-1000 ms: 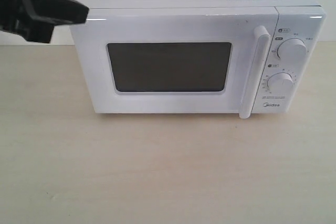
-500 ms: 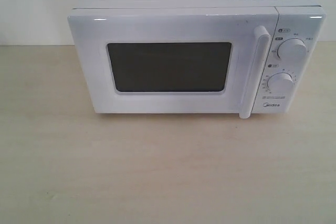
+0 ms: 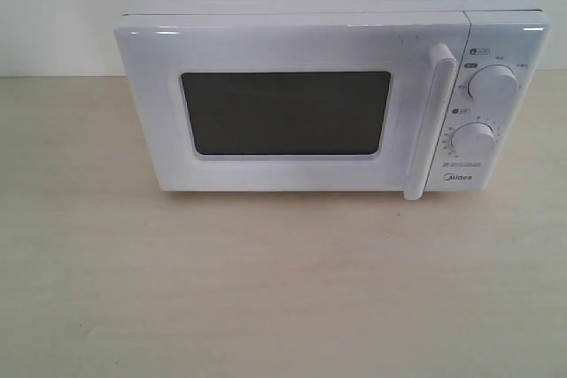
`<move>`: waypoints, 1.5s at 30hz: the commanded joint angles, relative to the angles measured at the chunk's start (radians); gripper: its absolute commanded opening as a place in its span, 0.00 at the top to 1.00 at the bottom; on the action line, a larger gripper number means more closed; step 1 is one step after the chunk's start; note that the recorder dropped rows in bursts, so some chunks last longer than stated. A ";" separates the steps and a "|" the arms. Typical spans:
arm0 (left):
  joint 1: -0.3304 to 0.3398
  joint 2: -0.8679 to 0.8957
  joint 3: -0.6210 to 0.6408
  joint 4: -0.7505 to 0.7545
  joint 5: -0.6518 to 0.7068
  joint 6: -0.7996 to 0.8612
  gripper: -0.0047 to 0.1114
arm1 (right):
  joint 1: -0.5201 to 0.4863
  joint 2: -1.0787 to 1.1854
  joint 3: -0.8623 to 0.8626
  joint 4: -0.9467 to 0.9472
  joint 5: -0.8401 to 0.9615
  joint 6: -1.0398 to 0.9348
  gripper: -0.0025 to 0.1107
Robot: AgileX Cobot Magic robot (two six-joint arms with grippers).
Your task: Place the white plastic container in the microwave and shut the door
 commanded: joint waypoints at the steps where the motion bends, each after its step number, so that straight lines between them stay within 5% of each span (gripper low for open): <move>1: 0.018 -0.059 0.160 0.007 -0.148 -0.039 0.92 | -0.003 -0.007 0.003 -0.001 0.002 -0.003 0.98; 11: 0.111 -0.296 0.372 0.007 -0.240 -0.094 0.92 | -0.003 -0.007 0.003 -0.001 0.002 -0.005 0.98; 24: 0.084 -0.296 0.428 -0.005 -0.233 -0.097 0.92 | -0.003 -0.007 0.003 -0.001 0.002 -0.005 0.98; 33: 0.084 -0.296 0.541 0.004 -0.324 -0.577 0.92 | -0.003 -0.007 0.003 -0.001 0.002 -0.005 0.98; 35: 0.084 -0.296 0.541 0.072 -0.340 -0.587 0.92 | -0.003 -0.007 0.003 -0.001 0.002 -0.005 0.98; 40: 0.084 -0.296 0.541 0.542 -0.209 -0.922 0.92 | -0.003 -0.007 0.003 -0.001 0.002 -0.001 0.98; 45: 0.084 -0.296 0.541 0.567 -0.046 -0.964 0.92 | -0.003 -0.007 0.003 -0.001 0.002 -0.008 0.98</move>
